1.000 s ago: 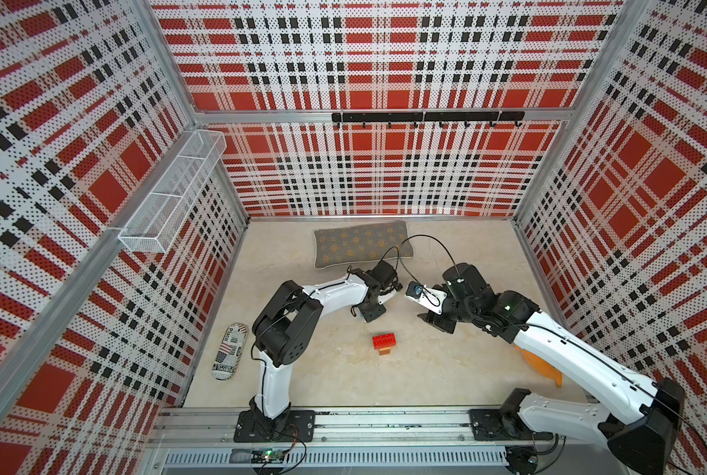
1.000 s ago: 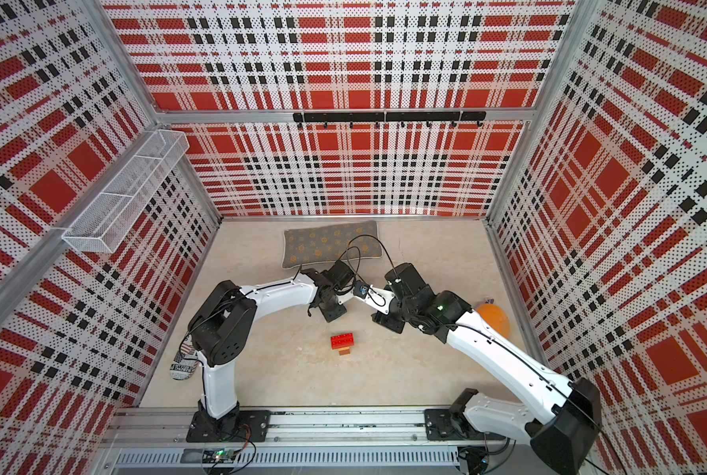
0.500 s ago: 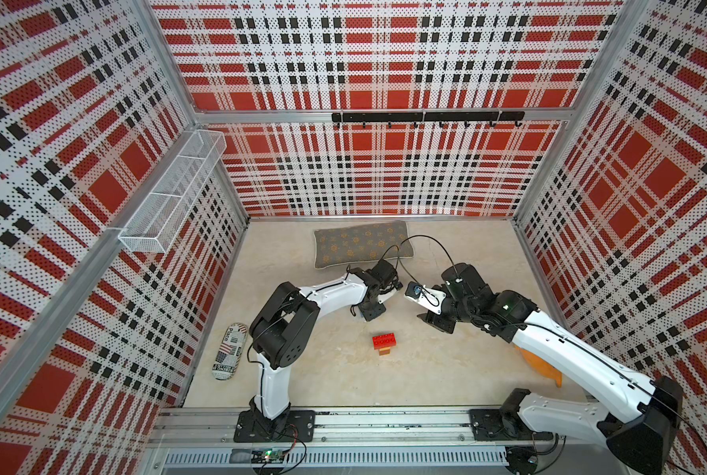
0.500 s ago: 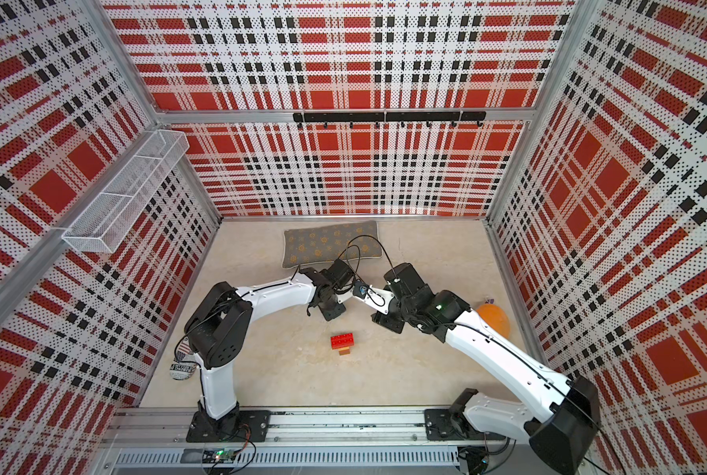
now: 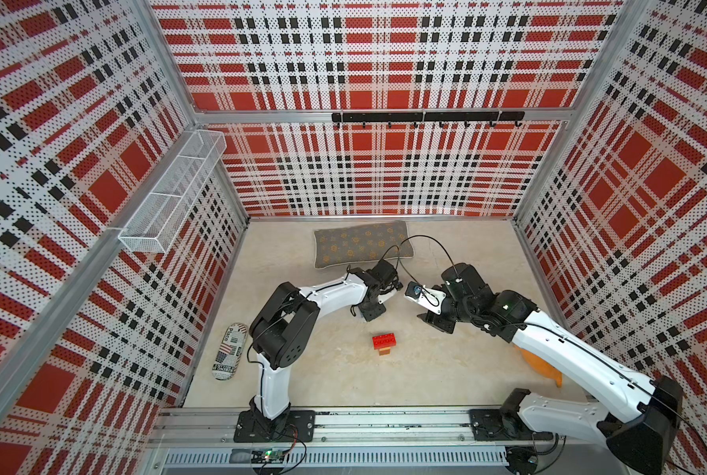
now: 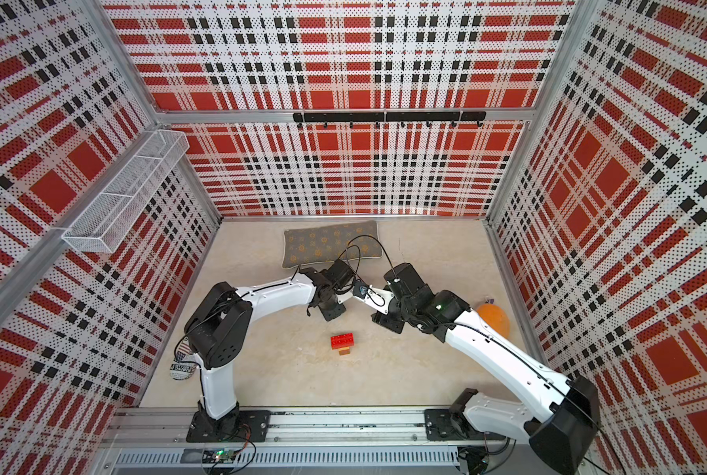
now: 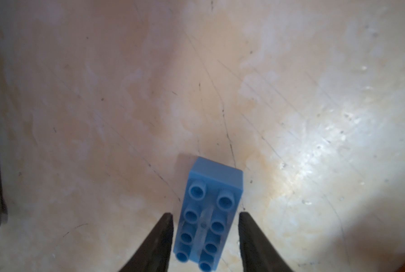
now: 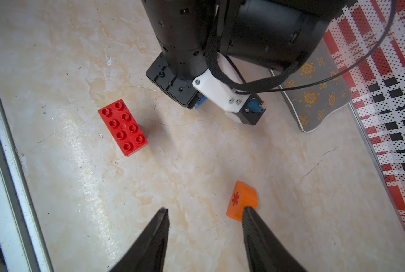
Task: Assemble an ice cream with lego
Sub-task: Pick up the lego brick from the center of the board.
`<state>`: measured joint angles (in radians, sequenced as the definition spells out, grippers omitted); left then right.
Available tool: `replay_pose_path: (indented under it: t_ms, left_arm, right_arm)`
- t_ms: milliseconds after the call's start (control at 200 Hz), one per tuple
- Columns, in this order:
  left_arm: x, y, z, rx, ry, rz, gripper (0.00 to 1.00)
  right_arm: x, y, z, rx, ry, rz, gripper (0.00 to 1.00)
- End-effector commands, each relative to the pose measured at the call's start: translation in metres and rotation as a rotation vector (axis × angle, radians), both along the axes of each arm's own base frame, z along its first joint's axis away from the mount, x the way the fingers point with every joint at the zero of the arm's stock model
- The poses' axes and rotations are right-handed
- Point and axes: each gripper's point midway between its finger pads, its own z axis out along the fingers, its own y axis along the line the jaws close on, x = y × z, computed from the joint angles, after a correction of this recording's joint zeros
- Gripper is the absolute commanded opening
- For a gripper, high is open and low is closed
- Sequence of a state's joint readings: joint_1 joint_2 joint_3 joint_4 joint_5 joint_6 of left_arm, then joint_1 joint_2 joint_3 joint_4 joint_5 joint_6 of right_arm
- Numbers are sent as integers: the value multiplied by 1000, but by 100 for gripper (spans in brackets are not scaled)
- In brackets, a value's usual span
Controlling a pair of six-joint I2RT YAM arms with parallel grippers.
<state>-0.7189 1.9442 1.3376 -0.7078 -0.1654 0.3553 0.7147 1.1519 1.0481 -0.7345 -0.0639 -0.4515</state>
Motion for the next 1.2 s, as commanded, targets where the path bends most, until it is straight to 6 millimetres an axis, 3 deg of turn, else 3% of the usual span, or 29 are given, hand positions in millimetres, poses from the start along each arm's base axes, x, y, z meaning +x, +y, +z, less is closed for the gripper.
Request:
replay_pose_path:
  t_ms: [0,306,651,872,1198]
  left_arm:
    - [4,-2,5,-14,-4,10,50]
    - [5,0,1,-3,2,15,53]
    - [4,1,-2,-7,15,17,45]
    - [3,3,-7,4,25,19,50]
    - [5,2,0,-3,9,23,45]
  right_arm:
    - [1,-2,-5,-1,13,-11,55]
    - [0,-1,-5,0,15,-9,54]
    - [0,-2,-5,1,16,-11,54]
    - [0,-2,-6,0,18,-10,54]
    - [0,-2,-6,1,17,-11,54]
